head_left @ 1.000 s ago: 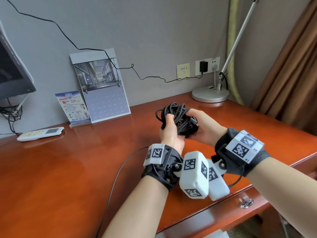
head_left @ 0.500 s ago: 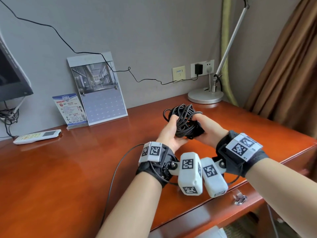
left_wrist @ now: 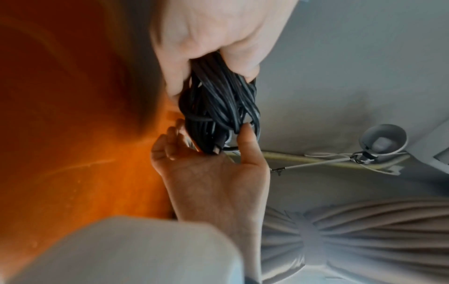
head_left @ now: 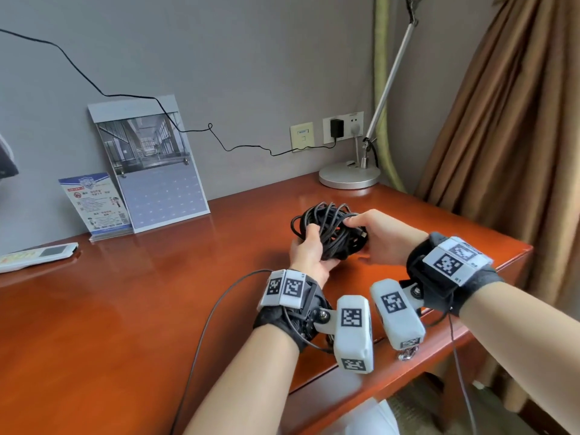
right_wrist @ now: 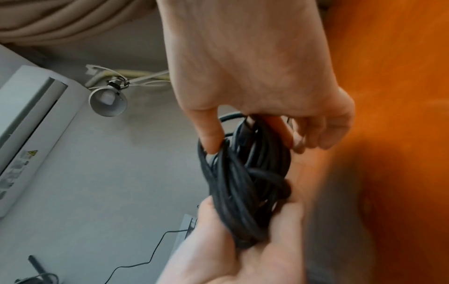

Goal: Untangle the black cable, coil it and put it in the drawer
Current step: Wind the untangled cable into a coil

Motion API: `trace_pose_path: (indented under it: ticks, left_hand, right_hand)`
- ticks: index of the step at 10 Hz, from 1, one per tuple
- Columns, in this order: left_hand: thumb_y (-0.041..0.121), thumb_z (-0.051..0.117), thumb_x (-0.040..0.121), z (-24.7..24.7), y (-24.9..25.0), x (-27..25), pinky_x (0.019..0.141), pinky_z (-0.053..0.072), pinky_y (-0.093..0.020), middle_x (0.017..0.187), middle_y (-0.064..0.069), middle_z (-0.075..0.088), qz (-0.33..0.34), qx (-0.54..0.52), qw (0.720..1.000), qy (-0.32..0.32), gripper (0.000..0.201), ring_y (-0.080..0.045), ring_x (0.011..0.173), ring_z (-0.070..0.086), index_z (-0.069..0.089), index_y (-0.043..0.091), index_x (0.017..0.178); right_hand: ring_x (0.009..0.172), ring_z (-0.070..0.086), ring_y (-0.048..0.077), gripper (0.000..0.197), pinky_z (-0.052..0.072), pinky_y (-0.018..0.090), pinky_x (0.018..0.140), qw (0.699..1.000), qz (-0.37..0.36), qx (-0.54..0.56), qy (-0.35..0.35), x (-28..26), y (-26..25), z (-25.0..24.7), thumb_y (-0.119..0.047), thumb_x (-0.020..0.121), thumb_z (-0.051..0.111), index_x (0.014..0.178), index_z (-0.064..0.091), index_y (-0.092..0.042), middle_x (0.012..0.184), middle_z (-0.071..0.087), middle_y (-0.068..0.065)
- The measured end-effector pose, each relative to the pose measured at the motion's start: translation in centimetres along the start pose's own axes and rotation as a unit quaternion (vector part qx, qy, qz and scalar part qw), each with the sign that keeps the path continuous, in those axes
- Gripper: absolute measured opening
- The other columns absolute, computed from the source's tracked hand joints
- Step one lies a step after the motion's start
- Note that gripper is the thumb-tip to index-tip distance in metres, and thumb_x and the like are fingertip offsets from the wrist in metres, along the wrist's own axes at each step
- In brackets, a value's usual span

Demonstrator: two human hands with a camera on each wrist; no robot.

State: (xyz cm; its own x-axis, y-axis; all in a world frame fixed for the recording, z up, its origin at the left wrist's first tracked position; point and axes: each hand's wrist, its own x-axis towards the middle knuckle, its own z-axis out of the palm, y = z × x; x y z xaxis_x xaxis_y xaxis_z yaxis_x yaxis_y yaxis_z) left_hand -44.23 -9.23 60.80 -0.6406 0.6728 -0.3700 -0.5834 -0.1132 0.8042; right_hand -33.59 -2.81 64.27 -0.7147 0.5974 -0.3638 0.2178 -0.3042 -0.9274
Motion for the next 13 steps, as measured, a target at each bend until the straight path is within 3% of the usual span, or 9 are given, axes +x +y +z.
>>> trace_pose_path:
  ticks: [2,4,6,7,9,10,11,12,13]
  left_hand:
    - [0.015,0.052,0.094,1.8,-0.1,-3.0,0.083,0.053,-0.053,0.110,-0.015,0.057,0.049,-0.021,0.999,-0.006,0.033,-0.033,0.097,0.060,0.044,0.008,0.125]
    - [0.014,0.051,0.093,3.0,-0.7,-4.2,0.084,0.053,-0.052,0.122,-0.017,0.056,0.040,-0.029,0.999,-0.011,0.039,-0.031,0.097,0.060,0.043,0.007,0.130]
    - [0.015,0.050,0.094,3.7,-2.1,-5.4,0.089,0.051,-0.052,0.124,-0.018,0.054,0.027,-0.037,0.999,-0.015,0.040,-0.034,0.106,0.058,0.041,0.007,0.132]
    - [0.015,0.051,0.093,3.5,-2.7,-5.6,0.089,0.051,-0.054,0.123,-0.019,0.055,0.026,-0.037,0.999,-0.020,0.039,-0.035,0.108,0.059,0.043,0.006,0.130]
    - [0.016,0.051,0.091,2.7,-2.9,-5.2,0.080,0.056,-0.049,0.124,-0.019,0.056,0.028,-0.015,0.999,-0.039,0.043,-0.036,0.107,0.060,0.044,0.003,0.131]
    - [0.018,0.052,0.091,2.0,-2.7,-5.0,0.080,0.056,-0.049,0.124,-0.019,0.057,0.031,-0.012,0.999,-0.041,0.043,-0.035,0.107,0.060,0.045,0.004,0.131]
    - [0.018,0.051,0.091,0.9,-2.5,-5.2,0.070,0.057,-0.046,0.124,-0.018,0.057,0.039,-0.013,0.998,-0.044,0.041,-0.035,0.106,0.061,0.045,0.005,0.130]
    - [0.023,0.052,0.091,0.2,-2.0,-5.2,0.074,0.057,-0.048,0.127,-0.017,0.055,0.036,-0.012,0.998,-0.040,0.044,-0.035,0.108,0.059,0.045,0.006,0.131]
    - [0.025,0.053,0.090,-0.2,-1.8,-5.7,0.080,0.055,-0.051,0.126,-0.017,0.055,0.038,-0.010,0.999,-0.035,0.046,-0.034,0.108,0.058,0.045,0.007,0.131]
  right_hand:
    - [0.072,0.049,0.022,0.022,0.044,0.030,0.070,1.000,0.005,-0.012,0.020,-2.6,0.6,-3.1,-0.021,0.059,0.055,0.078,0.052,-0.010,0.083,0.050,0.010]
    - [0.061,0.046,0.014,0.018,0.035,0.025,0.055,0.962,-0.050,0.052,0.262,-4.2,4.7,-7.7,-0.006,0.086,0.043,0.081,0.058,-0.014,0.077,0.048,0.002]
    - [0.088,0.047,0.022,0.018,0.046,0.034,0.066,0.903,-0.013,0.104,0.416,-4.0,8.3,-9.6,-0.014,0.080,0.049,0.098,0.047,-0.014,0.094,0.047,0.008]
    - [0.082,0.048,0.024,0.009,0.046,0.038,0.079,0.919,0.023,0.111,0.378,-6.5,9.9,-7.9,-0.023,0.090,0.046,0.089,0.046,-0.015,0.096,0.050,0.009]
    - [0.046,0.065,0.015,0.017,0.059,0.032,0.061,0.961,0.079,0.077,0.252,-7.6,12.3,-5.2,-0.014,0.096,0.042,0.079,0.046,-0.014,0.057,0.068,0.005]
    - [0.090,0.062,0.021,0.008,0.051,0.013,0.069,0.969,0.094,0.049,0.224,-9.1,11.5,-3.9,-0.013,0.092,0.058,0.088,0.052,-0.008,0.102,0.061,0.008]
    - [0.059,0.056,0.020,0.018,0.044,0.022,0.053,0.975,0.129,0.016,0.180,-9.6,11.4,-3.5,0.000,0.092,0.034,0.081,0.047,-0.004,0.077,0.060,0.013]
    - [0.055,0.043,0.013,0.024,0.025,0.021,0.053,0.976,0.154,-0.082,0.127,-9.7,11.2,-2.7,-0.003,0.092,0.034,0.079,0.055,-0.004,0.074,0.058,0.007]
    - [0.060,0.050,0.014,0.018,0.032,0.022,0.057,0.963,0.153,-0.171,0.144,-10.4,10.4,-2.2,-0.005,0.093,0.041,0.083,0.057,-0.006,0.074,0.060,0.005]
